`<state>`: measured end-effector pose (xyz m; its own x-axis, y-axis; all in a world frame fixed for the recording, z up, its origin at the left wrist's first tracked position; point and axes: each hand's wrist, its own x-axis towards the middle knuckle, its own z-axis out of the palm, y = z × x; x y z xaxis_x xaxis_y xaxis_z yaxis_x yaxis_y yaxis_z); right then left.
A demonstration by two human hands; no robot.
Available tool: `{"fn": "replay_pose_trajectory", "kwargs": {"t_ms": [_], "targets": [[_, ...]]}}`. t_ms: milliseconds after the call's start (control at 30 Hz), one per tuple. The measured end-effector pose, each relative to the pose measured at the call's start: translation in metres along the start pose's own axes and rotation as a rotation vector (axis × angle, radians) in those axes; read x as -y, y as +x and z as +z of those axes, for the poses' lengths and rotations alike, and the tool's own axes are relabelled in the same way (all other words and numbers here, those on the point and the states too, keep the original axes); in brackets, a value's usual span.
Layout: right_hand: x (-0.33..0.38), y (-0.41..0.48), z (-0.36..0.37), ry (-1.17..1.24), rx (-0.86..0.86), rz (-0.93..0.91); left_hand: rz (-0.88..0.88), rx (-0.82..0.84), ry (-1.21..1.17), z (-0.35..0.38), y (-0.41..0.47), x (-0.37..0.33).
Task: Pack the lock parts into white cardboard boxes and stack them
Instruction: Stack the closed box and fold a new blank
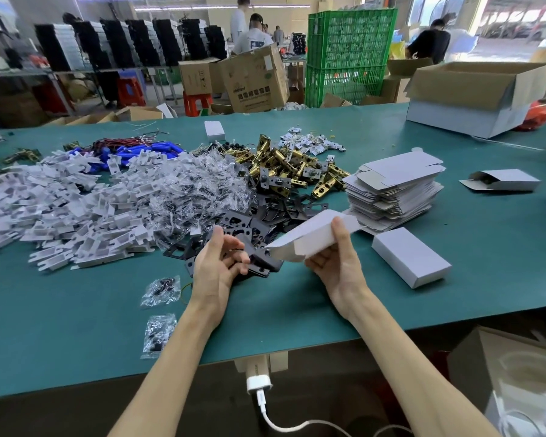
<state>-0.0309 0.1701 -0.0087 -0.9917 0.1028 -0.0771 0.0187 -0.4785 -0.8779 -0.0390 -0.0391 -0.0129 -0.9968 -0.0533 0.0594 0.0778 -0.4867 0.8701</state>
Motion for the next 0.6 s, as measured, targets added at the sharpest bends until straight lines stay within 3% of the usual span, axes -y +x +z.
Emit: {"fn": "replay_pose_trajectory", "kwargs": {"t_ms": [133, 267, 367, 600], "targets": [[-0.002, -0.002, 0.005, -0.235, 0.155, -0.001, 0.038, 0.121, 0.236, 0.007, -0.005, 0.005], [-0.003, -0.001, 0.008, -0.27, 0.173, 0.001, 0.047, 0.273, 0.499, 0.013, -0.01, 0.011], [-0.009, -0.001, 0.014, -0.444, 0.174, -0.076, 0.07, 0.336, 0.659, 0.014, -0.011, 0.011], [-0.008, 0.0, 0.018, -0.501, 0.18, -0.078, 0.001, 0.426, 0.616, 0.021, -0.014, 0.004]]}}
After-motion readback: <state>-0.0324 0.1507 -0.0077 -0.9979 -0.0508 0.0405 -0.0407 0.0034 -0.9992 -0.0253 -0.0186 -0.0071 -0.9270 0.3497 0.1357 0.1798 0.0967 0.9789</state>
